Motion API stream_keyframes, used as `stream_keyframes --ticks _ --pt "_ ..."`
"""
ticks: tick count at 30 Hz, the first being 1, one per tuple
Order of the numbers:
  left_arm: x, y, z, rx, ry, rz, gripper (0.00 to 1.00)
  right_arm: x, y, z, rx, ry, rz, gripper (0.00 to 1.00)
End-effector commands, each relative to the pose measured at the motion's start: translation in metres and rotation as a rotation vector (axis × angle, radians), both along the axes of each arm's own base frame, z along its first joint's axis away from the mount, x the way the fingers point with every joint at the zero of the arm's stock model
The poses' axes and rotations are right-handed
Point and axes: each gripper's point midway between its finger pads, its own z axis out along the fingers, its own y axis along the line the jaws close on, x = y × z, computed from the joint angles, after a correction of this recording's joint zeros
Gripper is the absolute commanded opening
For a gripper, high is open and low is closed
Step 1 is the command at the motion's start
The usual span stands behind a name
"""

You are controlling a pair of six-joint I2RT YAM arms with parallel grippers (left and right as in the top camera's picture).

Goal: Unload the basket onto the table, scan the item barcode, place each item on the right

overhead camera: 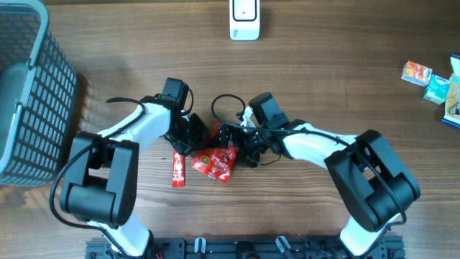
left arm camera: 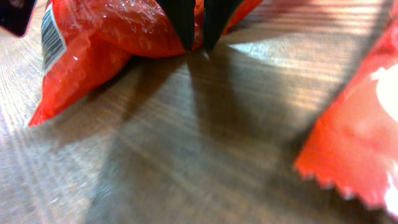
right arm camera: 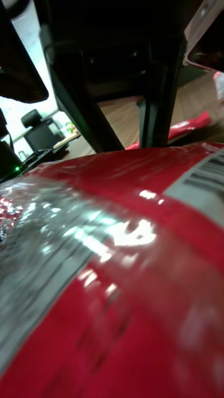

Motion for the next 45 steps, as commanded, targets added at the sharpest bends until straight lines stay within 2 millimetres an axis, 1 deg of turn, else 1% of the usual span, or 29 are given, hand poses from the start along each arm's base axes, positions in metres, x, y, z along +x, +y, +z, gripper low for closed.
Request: stream_keyframes --ticks 1,2,3,5,8,10,16,18,20,23,26,29,31,33,36,40,41,42,45 --pt "-0.022 0.010 -0.016 0.108 0.113 0.074 0.04 -0.027 -0.022 -0.060 -0.232 0.072 -0.051 0.96" --pt "-0.024 0.014 -0.017 0.127 0.120 0.074 0.04 -0.027 -0.022 -0.060 -0.233 0.075 -0.054 0.95" --pt "-0.026 0.018 -0.018 0.150 0.126 0.075 0.04 -0.027 -0.023 -0.060 -0.236 0.077 -0.059 0.87" --pt "-0.030 0.029 -0.020 0.215 0.143 0.095 0.04 -0.027 -0.023 -0.060 -0.238 0.079 -0.060 0.68" --pt "-0.037 0.042 -0.022 0.298 0.175 0.140 0.04 -0.027 -0.023 -0.060 -0.240 0.081 -0.062 0.53" --pt "-0.039 0.044 -0.022 0.310 0.186 0.148 0.04 -0.027 -0.023 -0.061 -0.242 0.082 -0.063 0.52" --pt "-0.045 0.046 -0.021 0.325 0.226 0.191 0.04 -0.024 -0.025 -0.060 -0.231 0.065 -0.053 0.52" --pt "-0.047 0.046 -0.020 0.328 0.232 0.187 0.04 -0.022 -0.026 -0.057 -0.218 0.059 -0.046 0.50" --pt "-0.050 0.047 -0.020 0.333 0.242 0.185 0.04 -0.019 -0.026 -0.052 -0.188 0.032 -0.022 0.29" --pt "-0.049 0.047 -0.020 0.332 0.237 0.175 0.04 -0.013 -0.027 -0.042 -0.146 -0.022 0.010 0.04" --pt "-0.047 0.045 -0.020 0.318 0.220 0.152 0.04 -0.006 -0.030 -0.027 -0.081 -0.075 0.040 0.04" --pt "-0.039 0.043 -0.012 0.294 0.167 0.094 0.04 -0.001 -0.034 -0.018 -0.044 -0.103 0.052 0.04" --pt "-0.032 0.041 -0.001 0.279 0.123 0.065 0.04 0.002 -0.036 -0.014 -0.033 -0.128 0.059 0.04" --pt "-0.022 0.038 0.016 0.262 0.065 0.042 0.04 0.006 -0.038 -0.010 -0.025 -0.167 0.075 0.04" --pt "-0.006 0.044 0.051 0.290 -0.048 0.054 0.04 0.014 -0.032 0.011 0.044 -0.318 0.167 0.04" --pt "0.011 0.056 0.097 0.334 -0.229 0.066 0.04 0.029 -0.025 0.043 0.075 -0.504 0.234 0.04" --pt "0.014 0.060 0.107 0.346 -0.270 0.077 0.05 0.037 -0.025 0.052 0.064 -0.555 0.232 0.04" --pt "0.015 0.063 0.117 0.355 -0.309 0.088 0.07 0.041 -0.025 0.056 0.052 -0.582 0.227 0.04" --pt "0.018 0.075 0.143 0.390 -0.412 0.123 0.18 0.061 -0.028 0.067 -0.011 -0.679 0.194 0.04"
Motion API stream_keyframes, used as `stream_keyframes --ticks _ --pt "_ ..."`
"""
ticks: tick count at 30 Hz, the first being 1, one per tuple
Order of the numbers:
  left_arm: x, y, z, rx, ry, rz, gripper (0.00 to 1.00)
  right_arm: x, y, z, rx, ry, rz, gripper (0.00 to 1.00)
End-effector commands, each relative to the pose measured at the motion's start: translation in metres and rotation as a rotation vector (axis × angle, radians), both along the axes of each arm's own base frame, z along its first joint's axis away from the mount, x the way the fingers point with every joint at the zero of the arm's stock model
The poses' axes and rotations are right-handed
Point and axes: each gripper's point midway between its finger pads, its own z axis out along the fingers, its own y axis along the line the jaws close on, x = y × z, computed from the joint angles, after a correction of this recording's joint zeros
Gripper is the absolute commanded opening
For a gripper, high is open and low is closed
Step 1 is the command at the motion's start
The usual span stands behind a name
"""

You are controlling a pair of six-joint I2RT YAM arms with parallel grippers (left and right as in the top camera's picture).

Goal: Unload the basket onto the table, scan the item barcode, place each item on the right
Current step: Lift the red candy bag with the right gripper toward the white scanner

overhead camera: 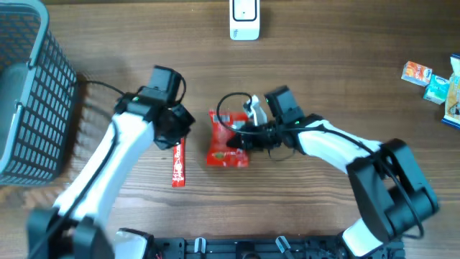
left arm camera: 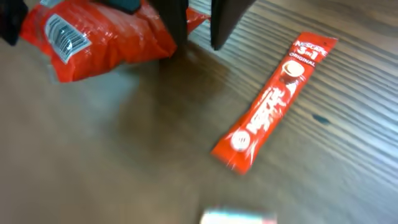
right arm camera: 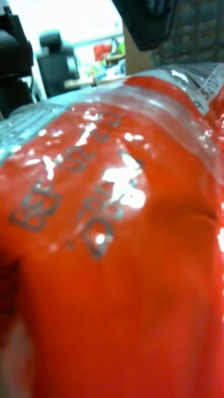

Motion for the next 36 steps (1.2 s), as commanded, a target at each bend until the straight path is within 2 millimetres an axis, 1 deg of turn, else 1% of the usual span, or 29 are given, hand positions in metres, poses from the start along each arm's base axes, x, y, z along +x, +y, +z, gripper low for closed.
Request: stream_keyframes --ticks 1,2,3,4,5,6,7,8,12,16,23,27,32,36 --pt "0.008 0.025 0.038 0.109 -0.163 0.029 0.24 0.037 0.002 0.039 -0.016 -0.266 -0.006 0.04" --pt "0.008 0.030 0.047 0.129 -0.200 0.042 0.36 0.041 0.003 0.044 -0.010 -0.315 0.004 0.04" --pt "0.008 0.035 0.053 0.146 -0.225 0.052 0.50 0.044 0.004 0.047 -0.002 -0.351 0.012 0.04" --pt "0.008 0.039 0.058 0.163 -0.246 0.062 0.67 0.048 0.005 0.050 0.002 -0.376 0.009 0.04" --pt "0.008 0.043 0.062 0.178 -0.263 0.071 0.79 0.051 0.006 0.052 0.004 -0.393 0.003 0.04" --pt "0.008 0.046 0.065 0.191 -0.273 0.078 0.93 0.056 0.006 0.054 0.002 -0.416 -0.008 0.04" --pt "0.007 0.048 0.067 0.199 -0.279 0.082 0.98 0.063 0.005 0.056 -0.009 -0.447 -0.028 0.04" --pt "0.007 0.049 0.067 0.204 -0.280 0.084 1.00 0.069 0.004 0.057 -0.019 -0.469 -0.048 0.04" --pt "0.007 0.048 0.066 0.204 -0.277 0.082 1.00 0.086 0.000 0.062 -0.049 -0.540 -0.105 0.04" --pt "0.007 0.048 0.066 0.204 -0.276 0.082 1.00 0.096 -0.004 0.065 -0.071 -0.573 -0.147 0.04" --pt "0.007 0.048 0.066 0.204 -0.277 0.082 1.00 0.119 -0.028 0.058 -0.221 -0.646 -0.259 0.04" --pt "0.007 0.048 0.066 0.204 -0.276 0.083 1.00 0.124 -0.033 0.058 -0.246 -0.662 -0.284 0.04" --pt "0.007 0.048 0.066 0.204 -0.276 0.082 1.00 0.125 -0.032 0.060 -0.260 -0.707 -0.254 0.04" --pt "0.007 0.048 0.066 0.204 -0.277 0.083 1.00 0.125 -0.032 0.060 -0.259 -0.709 -0.255 0.04"
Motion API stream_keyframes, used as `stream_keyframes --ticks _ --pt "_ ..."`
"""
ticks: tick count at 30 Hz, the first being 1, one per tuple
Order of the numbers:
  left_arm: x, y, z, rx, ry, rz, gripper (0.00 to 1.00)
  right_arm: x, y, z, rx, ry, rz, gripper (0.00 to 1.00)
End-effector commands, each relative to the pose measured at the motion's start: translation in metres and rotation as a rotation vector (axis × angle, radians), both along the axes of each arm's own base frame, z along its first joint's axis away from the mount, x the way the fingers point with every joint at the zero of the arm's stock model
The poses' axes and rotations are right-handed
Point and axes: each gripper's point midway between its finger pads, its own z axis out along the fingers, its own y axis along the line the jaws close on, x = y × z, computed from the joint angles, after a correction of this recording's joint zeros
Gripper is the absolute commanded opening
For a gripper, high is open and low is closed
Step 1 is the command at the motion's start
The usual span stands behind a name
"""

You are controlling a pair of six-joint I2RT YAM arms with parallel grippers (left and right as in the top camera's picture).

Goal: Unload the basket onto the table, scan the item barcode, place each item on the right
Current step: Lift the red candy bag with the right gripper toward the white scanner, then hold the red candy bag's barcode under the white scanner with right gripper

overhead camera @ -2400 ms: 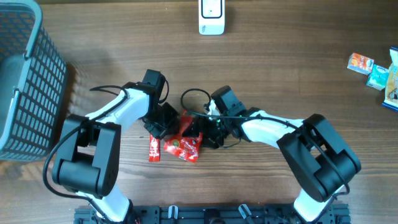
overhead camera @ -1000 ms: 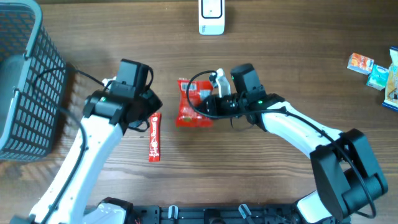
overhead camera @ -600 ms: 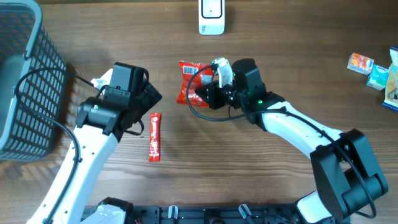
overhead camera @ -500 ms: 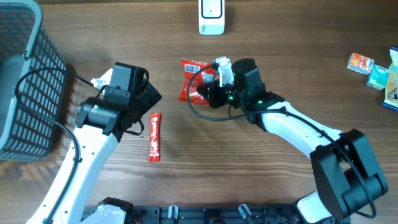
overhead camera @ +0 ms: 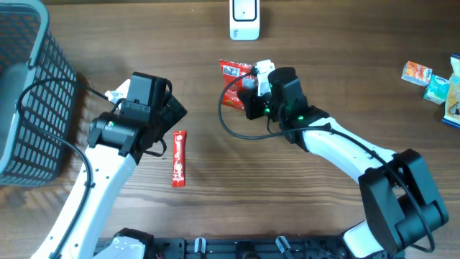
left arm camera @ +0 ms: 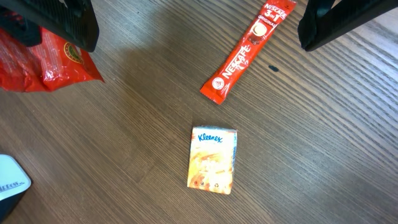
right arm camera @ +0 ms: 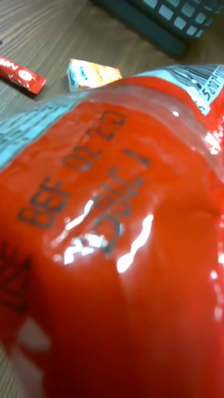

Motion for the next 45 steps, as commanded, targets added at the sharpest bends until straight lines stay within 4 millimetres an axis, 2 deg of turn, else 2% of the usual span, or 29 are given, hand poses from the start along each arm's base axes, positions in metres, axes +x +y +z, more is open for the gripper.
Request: stream_keyframes --ticks 1,10,16,21,25,32,45 --pt "0.002 0.004 0.005 0.023 -0.018 0.007 1.00 0.010 -0.001 0.019 -0.005 -0.072 -0.001 0.04" --pt "0.002 0.004 0.005 0.023 -0.017 0.007 1.00 0.009 -0.001 0.017 -0.010 -0.066 -0.003 0.04" --pt "0.002 0.004 0.005 0.023 -0.017 0.007 1.00 0.022 -0.020 0.015 -0.085 -0.101 -0.111 0.04" --pt "0.002 0.004 0.005 0.023 -0.017 0.007 1.00 0.025 -0.023 0.016 -0.146 -0.154 -0.080 0.04" --pt "0.002 0.004 0.005 0.023 -0.017 0.007 1.00 0.031 -0.032 0.018 -0.191 -0.184 -0.123 0.04" --pt "0.002 0.004 0.005 0.023 -0.017 0.007 1.00 0.046 -0.056 0.027 -0.319 -0.281 -0.215 0.04" --pt "0.002 0.004 0.005 0.023 -0.018 0.007 1.00 0.070 -0.078 0.047 -0.479 -0.458 -0.304 0.04"
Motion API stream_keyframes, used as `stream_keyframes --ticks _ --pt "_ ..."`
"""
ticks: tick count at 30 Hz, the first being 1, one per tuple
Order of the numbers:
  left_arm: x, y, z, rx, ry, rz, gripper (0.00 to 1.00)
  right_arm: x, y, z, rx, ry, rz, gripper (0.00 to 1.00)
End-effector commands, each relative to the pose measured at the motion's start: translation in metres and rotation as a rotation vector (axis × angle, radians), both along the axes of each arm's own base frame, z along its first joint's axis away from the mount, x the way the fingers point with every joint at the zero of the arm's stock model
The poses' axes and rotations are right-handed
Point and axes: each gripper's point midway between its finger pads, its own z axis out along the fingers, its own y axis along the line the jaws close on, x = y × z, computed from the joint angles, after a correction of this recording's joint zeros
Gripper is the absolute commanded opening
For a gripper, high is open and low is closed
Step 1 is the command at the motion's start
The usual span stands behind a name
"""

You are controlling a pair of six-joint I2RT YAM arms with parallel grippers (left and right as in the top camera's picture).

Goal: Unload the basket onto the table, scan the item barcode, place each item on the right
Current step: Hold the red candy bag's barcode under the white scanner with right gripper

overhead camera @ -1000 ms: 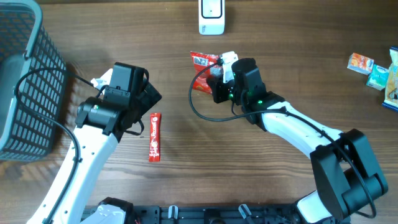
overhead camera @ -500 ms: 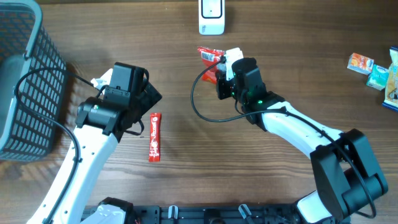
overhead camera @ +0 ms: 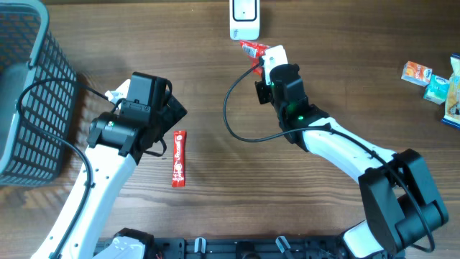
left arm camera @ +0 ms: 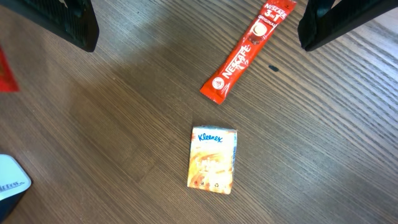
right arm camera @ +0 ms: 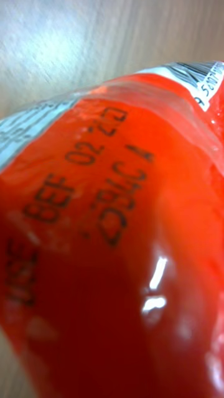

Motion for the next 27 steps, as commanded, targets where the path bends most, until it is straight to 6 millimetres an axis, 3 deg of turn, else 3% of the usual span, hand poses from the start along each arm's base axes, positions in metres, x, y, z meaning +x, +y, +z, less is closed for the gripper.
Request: stream_keyframes --ticks 1,7,9,17,23,27 --pt "0.002 0.004 0.005 0.023 -0.017 0.007 1.00 0.018 -0.014 0.020 -0.071 -0.112 -0.078 0.04" --pt "0.002 0.004 0.005 0.023 -0.017 0.007 1.00 0.043 -0.029 0.068 -0.184 -0.400 -0.188 0.04" --pt "0.002 0.004 0.005 0.023 -0.017 0.007 1.00 0.058 -0.029 0.081 -0.372 -0.510 -0.193 0.04" --pt "0.002 0.004 0.005 0.023 -0.017 0.007 1.00 0.133 -0.020 0.070 -0.913 -0.541 -0.192 0.04" --pt "0.002 0.004 0.005 0.023 -0.017 0.007 1.00 0.171 -0.028 0.087 -1.045 -0.580 -0.262 0.04" --pt "0.002 0.004 0.005 0.023 -0.017 0.007 1.00 0.184 -0.031 0.062 -1.085 -0.504 -0.180 0.05"
